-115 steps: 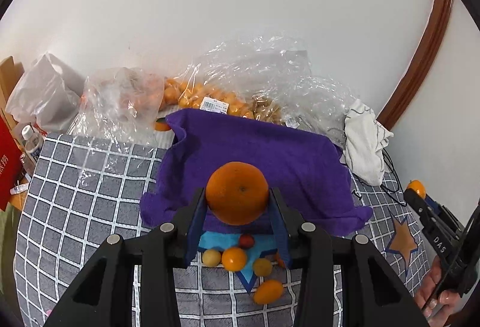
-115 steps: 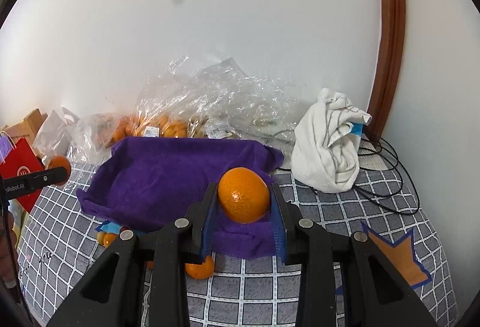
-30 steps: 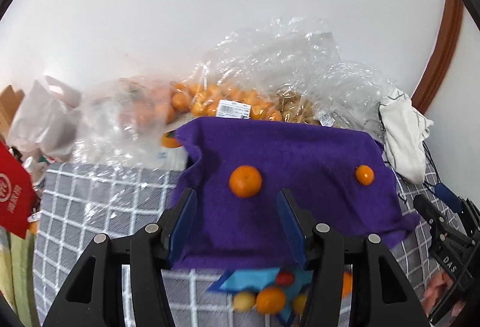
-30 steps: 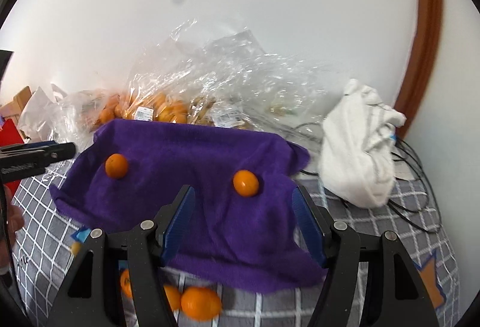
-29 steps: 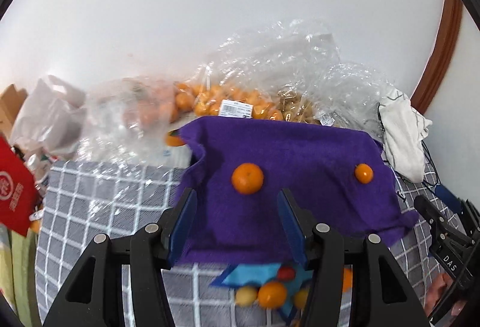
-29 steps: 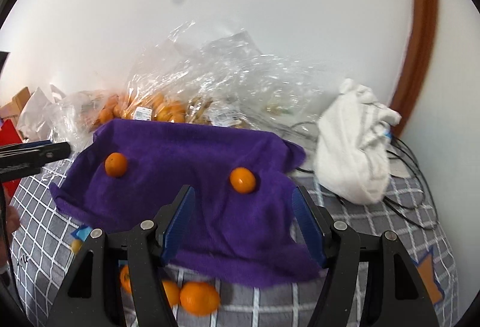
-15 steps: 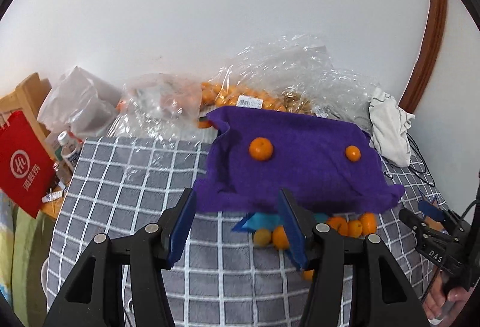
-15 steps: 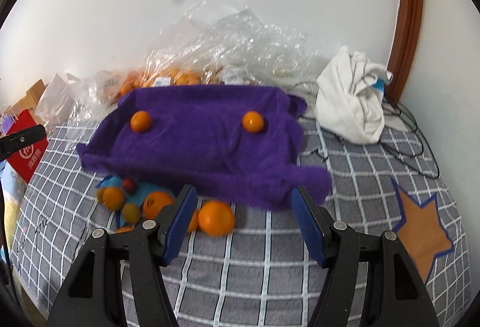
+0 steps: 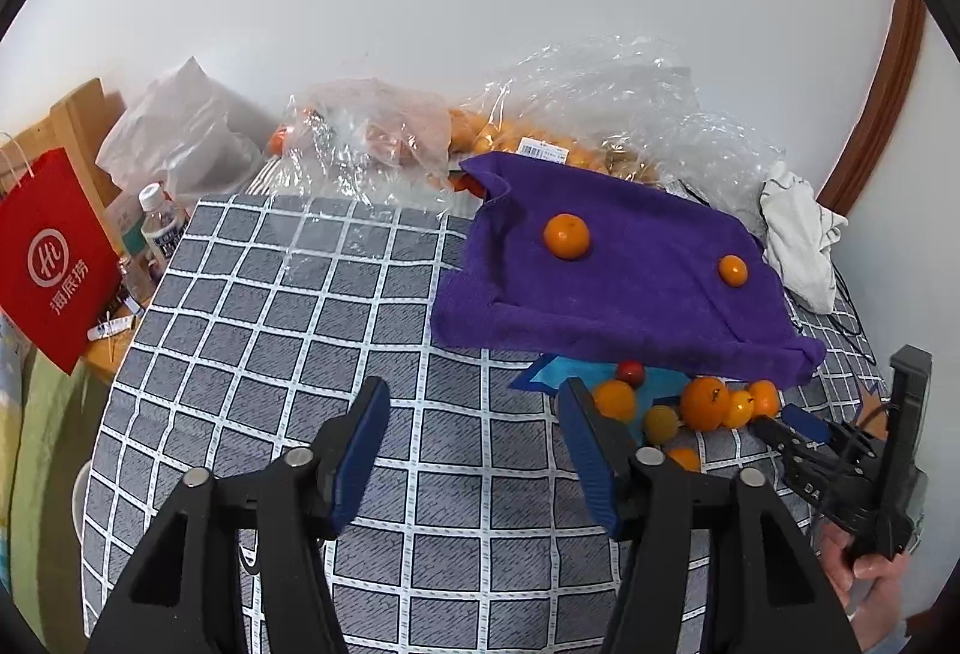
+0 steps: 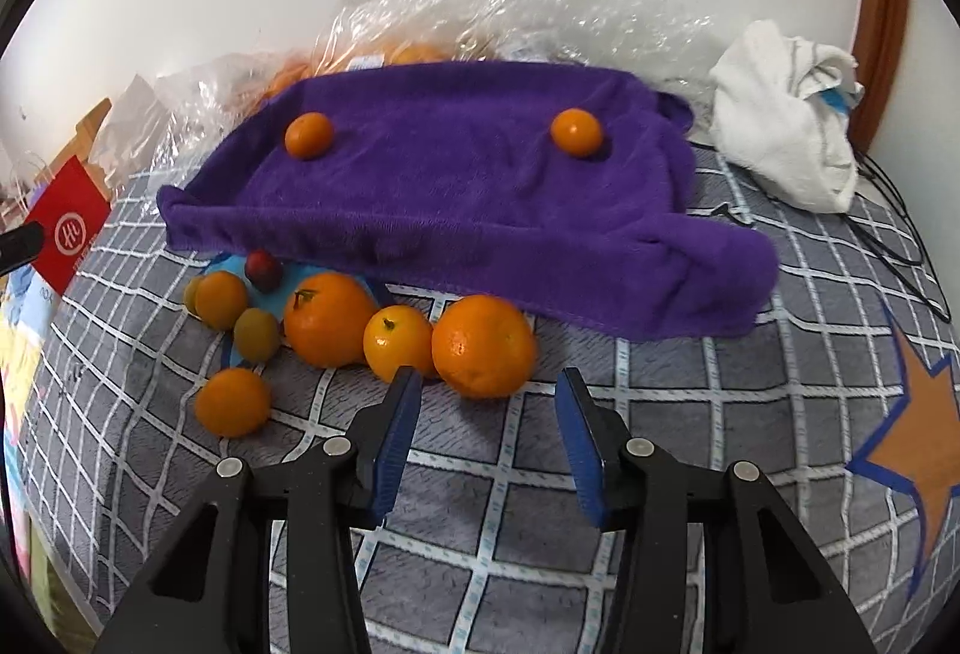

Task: Organize fruits
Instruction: 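Grasp a large orange with the right gripper while the left gripper grasps a yellow-green fruit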

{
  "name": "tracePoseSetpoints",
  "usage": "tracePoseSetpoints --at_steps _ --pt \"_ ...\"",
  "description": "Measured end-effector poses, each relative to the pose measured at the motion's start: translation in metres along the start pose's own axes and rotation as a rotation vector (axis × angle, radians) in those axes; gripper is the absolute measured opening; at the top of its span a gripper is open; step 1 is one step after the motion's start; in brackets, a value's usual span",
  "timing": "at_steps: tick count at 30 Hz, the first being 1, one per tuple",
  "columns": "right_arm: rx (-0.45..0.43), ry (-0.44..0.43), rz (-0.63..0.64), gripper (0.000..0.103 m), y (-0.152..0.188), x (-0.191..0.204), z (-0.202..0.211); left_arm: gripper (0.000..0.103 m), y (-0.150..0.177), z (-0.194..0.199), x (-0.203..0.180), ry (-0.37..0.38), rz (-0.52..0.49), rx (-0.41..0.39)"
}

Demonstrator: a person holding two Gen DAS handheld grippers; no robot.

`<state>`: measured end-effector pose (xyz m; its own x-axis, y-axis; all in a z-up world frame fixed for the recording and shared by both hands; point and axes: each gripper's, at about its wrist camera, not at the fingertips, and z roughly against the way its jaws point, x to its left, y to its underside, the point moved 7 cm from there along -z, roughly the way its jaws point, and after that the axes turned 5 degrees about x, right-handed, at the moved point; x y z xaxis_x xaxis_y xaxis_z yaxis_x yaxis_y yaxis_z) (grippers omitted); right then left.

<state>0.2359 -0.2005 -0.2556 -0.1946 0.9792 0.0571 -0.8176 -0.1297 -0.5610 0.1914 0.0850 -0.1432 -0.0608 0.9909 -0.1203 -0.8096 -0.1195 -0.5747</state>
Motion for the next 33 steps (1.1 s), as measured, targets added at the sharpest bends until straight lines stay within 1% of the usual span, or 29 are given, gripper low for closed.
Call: tracePoseSetpoints --at_steps 3,5,9,11,12,14,16,19,23,28,29,31,33 --pt "0.017 0.012 0.001 0.047 -0.001 -0.002 -0.011 0.059 0.000 -0.006 0.004 -0.017 0.012 0.010" --pt "0.012 -0.004 -0.004 0.047 -0.003 -0.003 -0.014 0.059 -0.001 -0.011 0.005 0.004 0.025 0.018" --pt "-0.006 -0.009 0.016 0.047 -0.014 -0.003 -0.016 0.059 0.000 -0.024 0.005 0.017 0.044 0.034" --pt "-0.021 -0.014 0.025 0.043 -0.018 -0.002 -0.016 0.059 0.003 -0.031 0.002 0.027 0.046 0.046" --pt "-0.025 -0.025 0.030 0.038 -0.020 -0.001 -0.016 0.059 0.004 -0.035 -0.001 0.035 0.041 0.052" --pt "-0.036 -0.025 0.039 0.038 -0.020 -0.001 -0.015 0.059 0.009 -0.041 -0.006 0.038 0.021 0.065" --pt "-0.042 -0.021 0.045 0.037 -0.017 -0.001 -0.013 0.059 0.012 -0.046 -0.011 0.039 0.011 0.072" --pt "-0.041 -0.027 0.035 0.037 -0.008 -0.005 -0.005 0.059 0.017 -0.054 -0.017 0.064 0.012 0.091" --pt "-0.053 0.009 0.018 0.037 0.008 -0.020 0.012 0.059 0.021 -0.068 -0.030 0.100 -0.001 0.117" --pt "-0.054 0.021 -0.002 0.037 0.023 -0.031 0.025 0.059 0.025 -0.086 -0.043 0.115 -0.005 0.145" --pt "-0.054 0.024 0.001 0.037 0.027 -0.031 0.027 0.058 0.026 -0.089 -0.044 0.109 -0.010 0.148" --pt "-0.048 0.026 0.001 0.038 0.034 -0.032 0.028 0.052 0.028 -0.096 -0.045 0.098 -0.016 0.159" --pt "-0.040 0.028 0.004 0.038 0.039 -0.030 0.025 0.050 0.030 -0.101 -0.045 0.095 -0.018 0.166"
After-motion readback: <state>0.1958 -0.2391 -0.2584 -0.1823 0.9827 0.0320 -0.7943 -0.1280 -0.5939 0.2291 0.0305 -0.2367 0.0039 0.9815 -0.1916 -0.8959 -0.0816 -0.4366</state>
